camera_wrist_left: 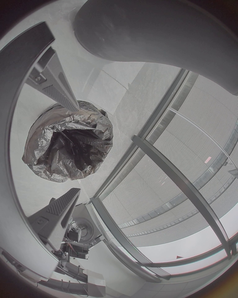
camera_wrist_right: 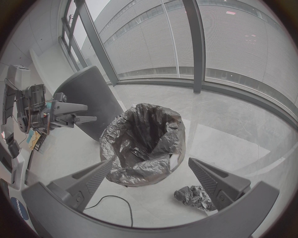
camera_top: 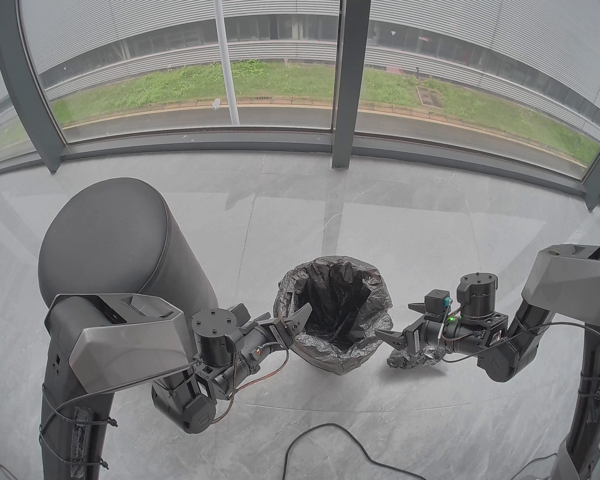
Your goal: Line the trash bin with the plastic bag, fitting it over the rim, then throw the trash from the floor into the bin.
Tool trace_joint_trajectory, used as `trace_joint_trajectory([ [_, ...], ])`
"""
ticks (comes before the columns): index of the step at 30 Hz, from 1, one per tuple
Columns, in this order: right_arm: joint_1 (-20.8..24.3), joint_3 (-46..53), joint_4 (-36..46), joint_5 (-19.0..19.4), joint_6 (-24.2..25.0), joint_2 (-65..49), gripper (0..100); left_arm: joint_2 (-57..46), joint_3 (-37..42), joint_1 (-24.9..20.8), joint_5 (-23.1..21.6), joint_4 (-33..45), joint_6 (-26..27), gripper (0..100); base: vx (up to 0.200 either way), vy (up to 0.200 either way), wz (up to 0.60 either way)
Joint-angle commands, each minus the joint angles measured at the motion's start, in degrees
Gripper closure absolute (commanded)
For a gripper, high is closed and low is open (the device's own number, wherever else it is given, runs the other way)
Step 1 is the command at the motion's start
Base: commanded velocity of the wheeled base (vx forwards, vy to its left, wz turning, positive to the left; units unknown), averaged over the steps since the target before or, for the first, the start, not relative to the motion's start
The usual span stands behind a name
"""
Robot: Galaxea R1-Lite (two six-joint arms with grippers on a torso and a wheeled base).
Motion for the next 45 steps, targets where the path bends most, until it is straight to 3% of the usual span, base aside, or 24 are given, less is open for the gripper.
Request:
trace_joint_trajectory([
  [1,-1.7,-0.7,0.0,-0.6,-0.1,2.7,0,-0.1,0.0,0.0,0.5,0.0,0.0,0,0.0,0.0,0.0],
  [4,-2.1,-0.9,0.1,-2.5,0.1,4.3,0,-0.2,0.0,0.1,0.5,0.0,0.0,0,0.0,0.0,0.0],
  [10,-1.9,-2.4,0.1,-2.6,0.6,6.2,0,-0.5,0.0,0.1,0.7,0.0,0.0,0,0.0,0.0,0.0],
  [19,-0.5,-16.0,0.4,-3.2,0.7,13.5,0,-6.7,0.6,0.4,0.7,0.1,0.0,0,0.0,0.0,0.0],
  [24,-0.5,-20.1,1.6,-9.2,2.6,14.1,0,-7.8,2.3,0.7,0.7,0.1,0.0,0,0.0,0.0,0.0],
  [31,0.5,-25.4,3.7,-10.4,2.6,15.7,0,-7.3,2.4,0.6,0.8,0.1,0.0,0,0.0,0.0,0.0],
  [35,2.8,-30.7,9.4,-16.5,2.3,16.1,0,-7.4,2.7,0.5,0.8,0.1,0.0,0,0.0,0.0,0.0],
  [37,3.2,-31.6,10.7,-17.6,2.3,16.1,0,-7.5,2.7,0.5,0.8,0.1,0.0,0,0.0,0.0,0.0],
  [45,3.8,-36.6,17.2,-19.7,-7.2,15.6,0,-7.7,3.8,0.6,0.8,0.0,-0.1,0,0.0,0.0,0.0],
])
